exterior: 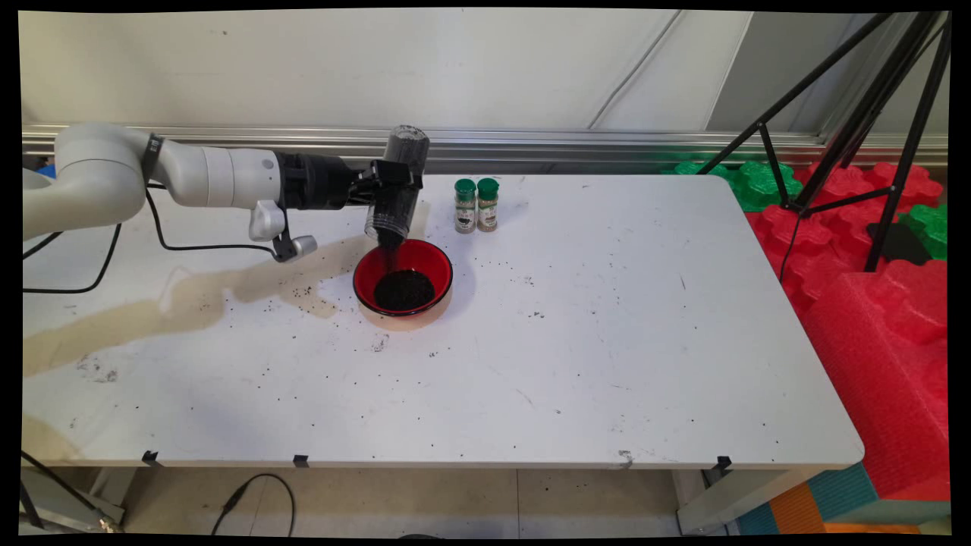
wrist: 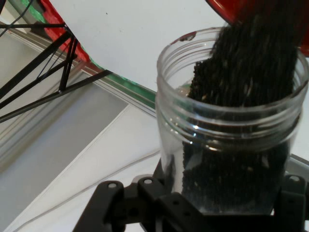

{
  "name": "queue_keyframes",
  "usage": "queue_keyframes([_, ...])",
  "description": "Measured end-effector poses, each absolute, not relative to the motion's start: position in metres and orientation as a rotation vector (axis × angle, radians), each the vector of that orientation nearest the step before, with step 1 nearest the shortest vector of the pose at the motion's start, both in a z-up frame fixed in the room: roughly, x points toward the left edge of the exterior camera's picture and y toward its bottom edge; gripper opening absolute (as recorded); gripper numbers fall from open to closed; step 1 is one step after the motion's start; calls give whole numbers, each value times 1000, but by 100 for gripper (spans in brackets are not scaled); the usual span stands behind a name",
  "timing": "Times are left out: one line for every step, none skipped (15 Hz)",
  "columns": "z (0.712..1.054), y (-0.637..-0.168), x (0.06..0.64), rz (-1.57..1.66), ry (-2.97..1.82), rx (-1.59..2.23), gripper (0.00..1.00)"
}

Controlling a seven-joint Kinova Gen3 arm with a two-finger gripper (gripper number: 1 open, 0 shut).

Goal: Pour the black seasoning powder in the red bowl

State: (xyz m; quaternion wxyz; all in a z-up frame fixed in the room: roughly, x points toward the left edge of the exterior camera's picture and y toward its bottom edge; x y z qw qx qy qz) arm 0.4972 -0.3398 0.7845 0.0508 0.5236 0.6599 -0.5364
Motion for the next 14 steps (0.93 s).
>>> queue_keyframes([785,-340,497,-1633,2005,1595,0])
queue_keyframes([785,-339,497,-1634,2003,1596,0])
queue_keyframes([785,-339,497,-1634,2001,1597,0])
queue_keyframes([785,-339,497,-1634,1998,1597,0])
queue_keyframes([785,-339,497,-1634,1997,1598,0])
queue_keyframes([785,-339,497,-1635,1994,1599,0])
queue_keyframes([785,-339,496,-1635,1992,1599,0])
queue_keyframes([786,-339,496,-1635,1990,1600,0])
queue_keyframes([786,-338,496,-1635,1987,1601,0])
queue_keyframes([786,-338,496,-1636,1984,1602,0])
queue_keyframes([786,-338,496,-1636,1983,1603,0])
queue_keyframes([786,-338,496,-1636,1981,1603,0])
queue_keyframes([786,-338,496,-1636,1979,1603,0])
queue_keyframes([786,-337,496,-1636,1978,1603,0])
